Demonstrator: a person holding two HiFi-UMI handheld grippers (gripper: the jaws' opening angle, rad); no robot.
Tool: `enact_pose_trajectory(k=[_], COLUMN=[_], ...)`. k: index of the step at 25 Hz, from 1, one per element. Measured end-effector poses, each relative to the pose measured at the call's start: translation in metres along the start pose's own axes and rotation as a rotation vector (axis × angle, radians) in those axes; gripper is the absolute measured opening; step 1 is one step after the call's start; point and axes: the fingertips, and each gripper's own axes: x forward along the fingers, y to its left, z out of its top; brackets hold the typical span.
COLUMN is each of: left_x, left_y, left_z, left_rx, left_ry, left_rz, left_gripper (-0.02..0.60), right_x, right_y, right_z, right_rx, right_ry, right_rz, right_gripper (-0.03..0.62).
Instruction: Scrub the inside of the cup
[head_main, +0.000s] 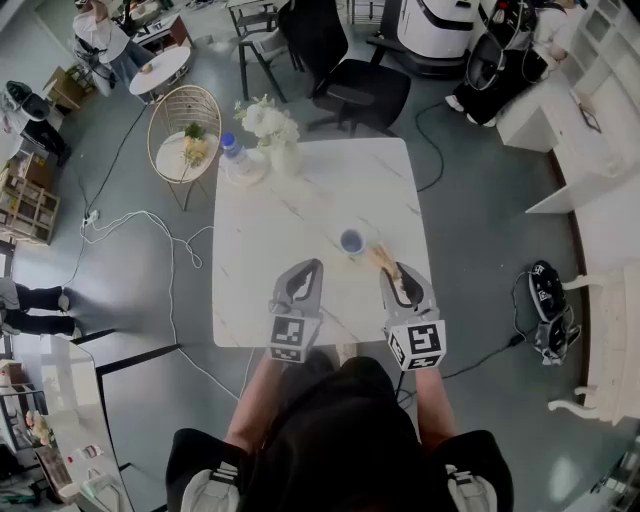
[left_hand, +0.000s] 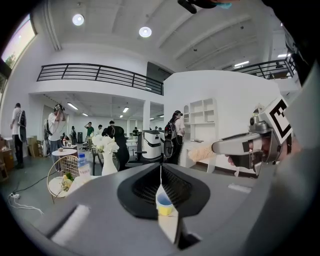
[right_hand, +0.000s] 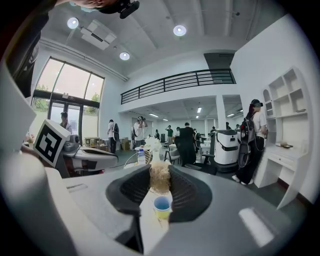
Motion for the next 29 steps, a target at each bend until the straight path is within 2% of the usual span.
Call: enact_pose_trajectory(k=[29], left_x=[-0.007], left_y=[0.004], left_z=[0.003], left_rx=[0.001], left_ry=[-0.012], left_rz=[0.011], left_gripper=[0.008], right_x=[0.003], right_y=[0.013], right_z=[0.004], right_rx=[-0.005], right_ry=[-0.017], right_rz=[0.039], right_gripper=[0.104])
